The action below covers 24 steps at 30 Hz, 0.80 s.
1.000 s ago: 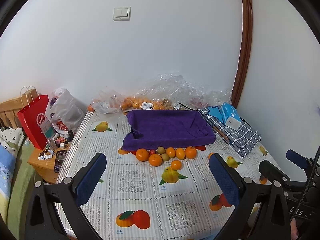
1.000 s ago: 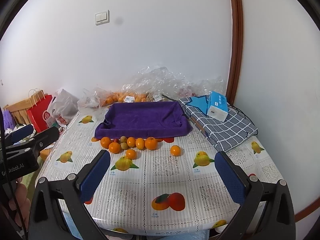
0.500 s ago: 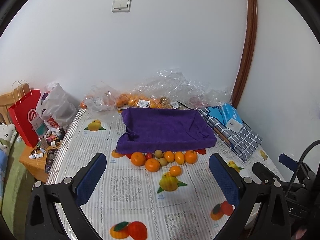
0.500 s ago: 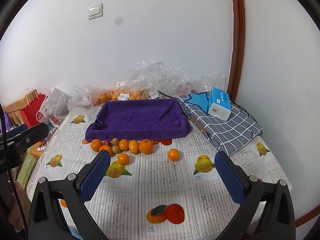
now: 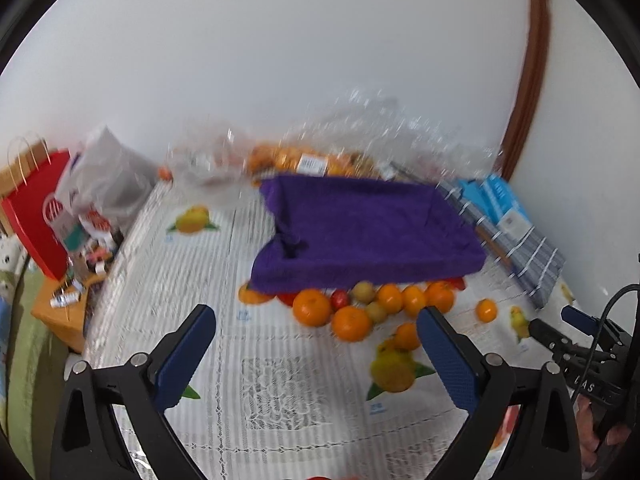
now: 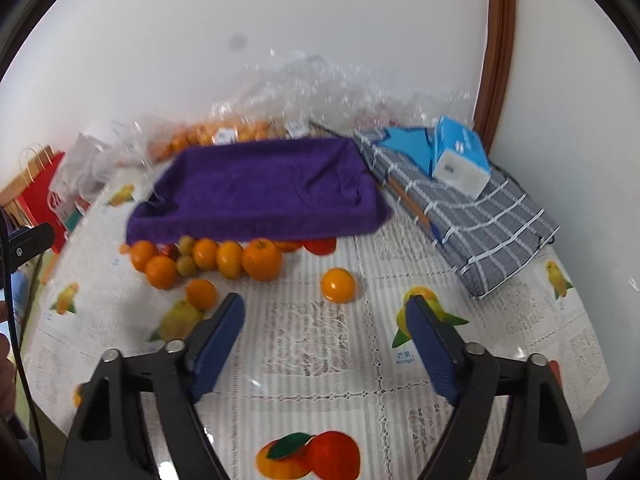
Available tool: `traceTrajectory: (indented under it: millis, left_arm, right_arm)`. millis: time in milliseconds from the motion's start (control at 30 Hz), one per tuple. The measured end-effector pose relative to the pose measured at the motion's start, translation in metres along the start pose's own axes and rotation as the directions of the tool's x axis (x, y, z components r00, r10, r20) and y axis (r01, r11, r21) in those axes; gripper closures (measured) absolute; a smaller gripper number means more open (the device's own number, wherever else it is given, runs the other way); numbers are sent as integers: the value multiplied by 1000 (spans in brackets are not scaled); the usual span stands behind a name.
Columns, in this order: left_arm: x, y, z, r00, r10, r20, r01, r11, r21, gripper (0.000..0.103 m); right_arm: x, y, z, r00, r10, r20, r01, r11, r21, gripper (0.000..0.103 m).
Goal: Organize fruits
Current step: 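Grasp the lone orange with the right tool while the left tool grasps a large orange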
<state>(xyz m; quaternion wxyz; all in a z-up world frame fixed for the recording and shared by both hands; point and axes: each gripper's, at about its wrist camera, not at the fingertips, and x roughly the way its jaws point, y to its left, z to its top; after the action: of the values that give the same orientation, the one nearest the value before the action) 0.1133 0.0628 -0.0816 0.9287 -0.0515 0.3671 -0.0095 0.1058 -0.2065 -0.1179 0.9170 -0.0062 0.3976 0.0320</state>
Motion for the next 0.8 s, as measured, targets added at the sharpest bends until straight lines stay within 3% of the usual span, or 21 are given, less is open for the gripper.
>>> traceTrajectory:
  millis: [200, 333, 533, 600, 633, 800]
  left_arm:
    - [34, 18, -20, 999, 3, -46, -4, 1000, -6, 8]
    - [56, 24, -34, 995, -28, -94, 26, 999, -19, 11]
    - [71, 22, -46, 992, -56, -116, 54, 998, -13, 20]
    - [73, 21, -47, 992, -54, -111, 54, 999, -2, 23]
    - [74, 21, -48, 993, -52, -104, 52, 999, -2, 24]
    - [78, 24, -43, 989, -119, -86, 117, 993, -29, 34]
  right_arm:
    - [47, -8, -8, 999, -16, -30, 16, 1000, 15, 36]
    - [76, -15, -10, 998, 15, -65, -11, 998, 56, 49]
    - [97, -16, -6, 998, 30, -54, -26, 997, 67, 50]
    - [104, -16, -4, 998, 34, -54, -30, 997, 73, 58]
    - [109, -14, -3, 996, 36, -78, -31, 997, 70, 68]
    - [115, -14, -6, 996, 42, -73, -38, 998, 57, 68]
